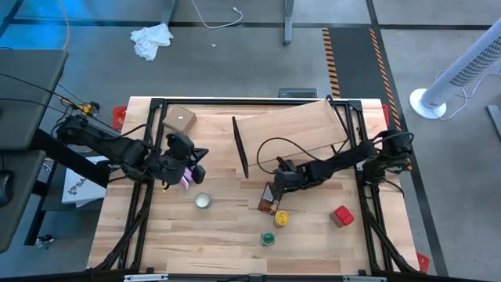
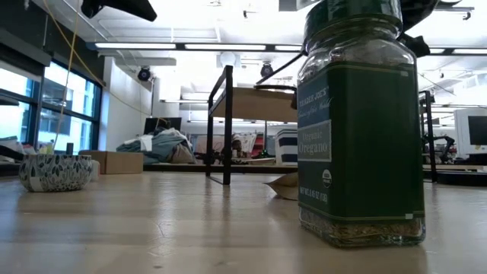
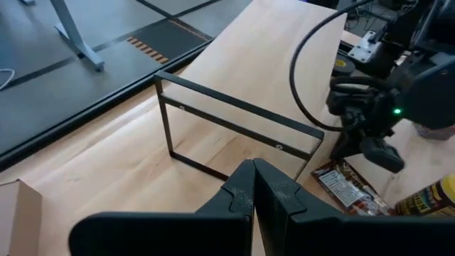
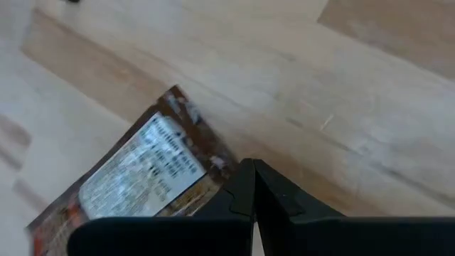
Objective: Shelf spices
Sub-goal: Adjust the orange spice pack, then adjust the shelf
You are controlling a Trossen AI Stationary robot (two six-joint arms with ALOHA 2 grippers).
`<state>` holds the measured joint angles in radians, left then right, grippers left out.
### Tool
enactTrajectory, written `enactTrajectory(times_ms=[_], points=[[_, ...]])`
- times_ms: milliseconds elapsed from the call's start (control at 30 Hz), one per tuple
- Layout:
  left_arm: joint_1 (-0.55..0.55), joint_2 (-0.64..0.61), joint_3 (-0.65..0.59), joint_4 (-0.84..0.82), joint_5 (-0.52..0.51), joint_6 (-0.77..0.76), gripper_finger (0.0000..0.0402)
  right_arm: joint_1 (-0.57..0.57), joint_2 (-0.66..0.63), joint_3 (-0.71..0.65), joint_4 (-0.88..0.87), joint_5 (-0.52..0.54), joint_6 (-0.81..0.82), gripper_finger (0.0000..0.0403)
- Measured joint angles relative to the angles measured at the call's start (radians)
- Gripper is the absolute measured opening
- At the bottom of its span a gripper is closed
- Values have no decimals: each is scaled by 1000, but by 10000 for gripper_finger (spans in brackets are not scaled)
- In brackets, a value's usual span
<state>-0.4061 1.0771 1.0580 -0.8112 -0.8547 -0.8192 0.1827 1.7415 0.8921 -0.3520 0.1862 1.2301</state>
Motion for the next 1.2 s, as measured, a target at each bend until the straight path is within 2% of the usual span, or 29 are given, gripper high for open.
enactTrajectory(times_ms=[133,367,533,667,767,833,933,1067,1200], points=[[-2,0,0,-1,0,-13,0,17,13,0,24,47,-1,0],[-1,0,0,-1,0,-17,0,69,44,0,146,-8,29,0],[-2,0,0,0,0,-25,0,102,41,2,165,-34,71,0],[-1,0,0,0,0,-25,0,110,-12,2,161,4,67,0],[-1,0,0,1,-8,-25,0,97,-114,3,133,60,33,0],[-1,4,0,1,-28,-25,0,88,-208,4,57,89,8,0],[-1,21,0,2,-59,-25,0,79,-363,5,-165,146,14,0],[0,61,1,1,-68,-24,0,63,-548,5,-517,253,112,0],[0,100,1,1,-59,-24,0,-16,-664,6,-787,369,195,0]])
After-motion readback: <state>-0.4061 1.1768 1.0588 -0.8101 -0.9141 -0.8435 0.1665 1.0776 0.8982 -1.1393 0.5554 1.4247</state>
